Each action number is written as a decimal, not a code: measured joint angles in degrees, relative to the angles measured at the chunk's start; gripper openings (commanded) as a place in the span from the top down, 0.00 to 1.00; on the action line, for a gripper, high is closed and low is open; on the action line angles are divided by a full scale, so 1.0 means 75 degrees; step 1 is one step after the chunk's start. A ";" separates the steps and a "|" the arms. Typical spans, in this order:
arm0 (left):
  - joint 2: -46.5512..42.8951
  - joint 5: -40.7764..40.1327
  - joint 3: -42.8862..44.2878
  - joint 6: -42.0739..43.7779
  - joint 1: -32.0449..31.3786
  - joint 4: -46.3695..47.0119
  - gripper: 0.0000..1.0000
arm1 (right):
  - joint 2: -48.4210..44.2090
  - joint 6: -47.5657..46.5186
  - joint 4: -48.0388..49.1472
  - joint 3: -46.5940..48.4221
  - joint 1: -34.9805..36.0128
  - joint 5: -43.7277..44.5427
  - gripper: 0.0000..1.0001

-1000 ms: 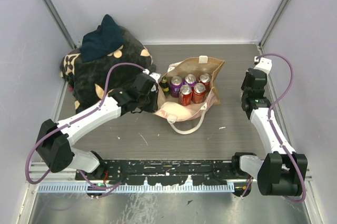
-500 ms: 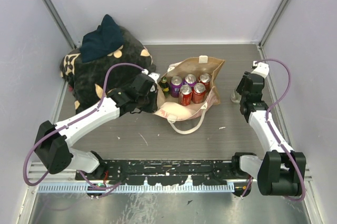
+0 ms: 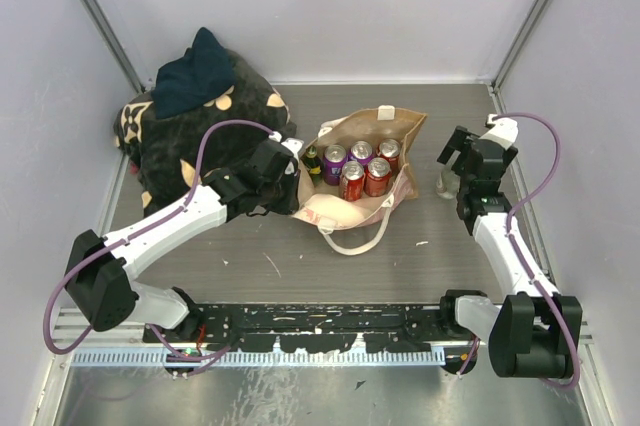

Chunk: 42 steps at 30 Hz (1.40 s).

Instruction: Take the beverage out of the canvas bag

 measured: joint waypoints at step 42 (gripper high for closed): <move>-0.0178 0.0600 -0.0251 0.0947 0.0009 0.0402 0.74 | 0.2471 0.1906 -0.4937 0.3535 0.5254 0.2704 0.38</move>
